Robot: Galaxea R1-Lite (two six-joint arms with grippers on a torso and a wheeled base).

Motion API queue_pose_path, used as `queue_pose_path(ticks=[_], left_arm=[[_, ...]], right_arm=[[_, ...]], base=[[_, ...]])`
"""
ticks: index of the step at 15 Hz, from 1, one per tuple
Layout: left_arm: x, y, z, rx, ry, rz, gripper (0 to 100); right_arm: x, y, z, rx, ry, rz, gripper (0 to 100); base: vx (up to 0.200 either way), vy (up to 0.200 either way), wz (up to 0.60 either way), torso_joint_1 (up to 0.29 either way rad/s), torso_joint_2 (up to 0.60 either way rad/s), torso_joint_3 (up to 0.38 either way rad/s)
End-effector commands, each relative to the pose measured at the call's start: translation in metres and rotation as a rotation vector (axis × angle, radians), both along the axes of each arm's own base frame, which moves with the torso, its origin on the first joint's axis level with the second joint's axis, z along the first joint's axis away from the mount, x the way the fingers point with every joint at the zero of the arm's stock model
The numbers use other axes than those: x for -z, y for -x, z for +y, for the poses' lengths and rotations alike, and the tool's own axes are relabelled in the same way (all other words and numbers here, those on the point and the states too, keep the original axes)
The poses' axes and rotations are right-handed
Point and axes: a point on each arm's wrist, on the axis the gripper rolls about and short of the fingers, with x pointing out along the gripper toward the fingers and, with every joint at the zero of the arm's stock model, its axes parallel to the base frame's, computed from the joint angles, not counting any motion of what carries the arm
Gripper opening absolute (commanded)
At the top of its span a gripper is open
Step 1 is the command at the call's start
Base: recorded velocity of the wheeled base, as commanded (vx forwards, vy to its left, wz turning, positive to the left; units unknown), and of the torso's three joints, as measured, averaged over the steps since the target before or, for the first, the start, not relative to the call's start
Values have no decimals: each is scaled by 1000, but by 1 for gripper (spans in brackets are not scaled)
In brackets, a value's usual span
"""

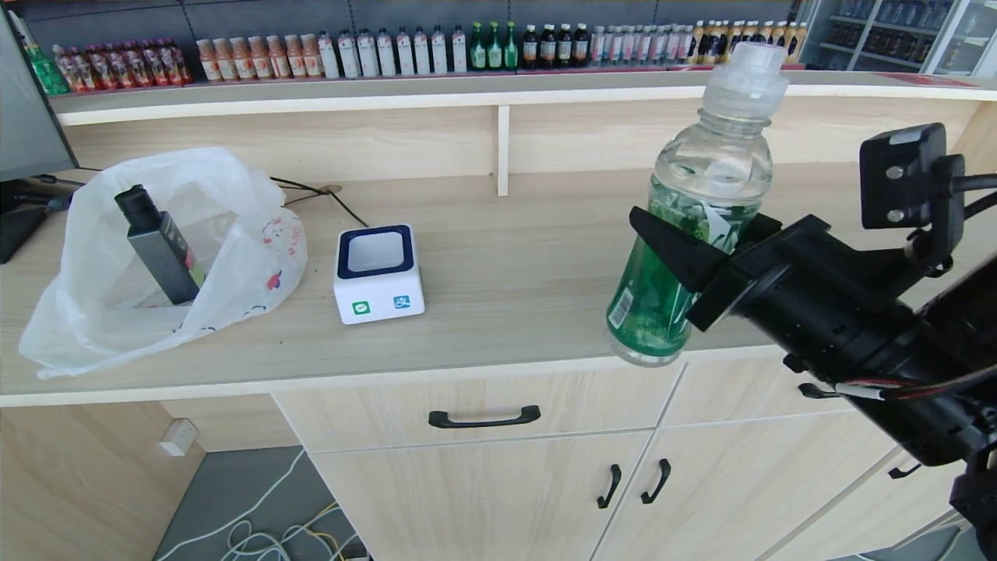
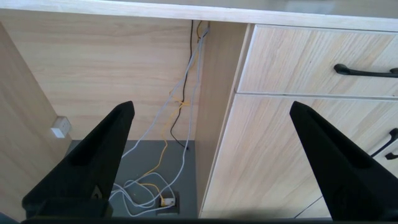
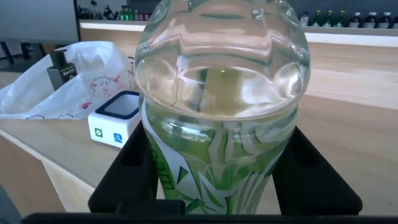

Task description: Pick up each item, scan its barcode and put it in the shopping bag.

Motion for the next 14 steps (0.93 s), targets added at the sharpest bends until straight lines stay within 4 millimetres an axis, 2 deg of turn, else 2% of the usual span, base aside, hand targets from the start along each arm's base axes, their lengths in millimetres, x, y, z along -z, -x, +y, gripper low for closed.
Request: queue_pose_path(ticks=[1, 3, 5, 7, 14], left_arm=[[0, 0, 0, 0, 0, 0, 100], [0, 0, 0, -1, 0, 0, 100], [0, 0, 0, 0, -3, 0, 100], [0, 0, 0, -1, -4, 0, 100], [0, 0, 0, 0, -3, 0, 100]], right_arm=[[9, 26, -18, -23, 5, 19, 0], [17, 36, -24, -37, -1, 42, 0], [26, 54, -29, -132, 24, 48, 0], [32, 64, -35, -220, 39, 65, 0], [23, 72, -31, -562, -138, 237, 0]], base=[[0, 0, 0, 0, 0, 0], [0, 0, 0, 0, 0, 0], [0, 0, 0, 0, 0, 0], [0, 0, 0, 0, 0, 0], [0, 0, 0, 0, 0, 0]])
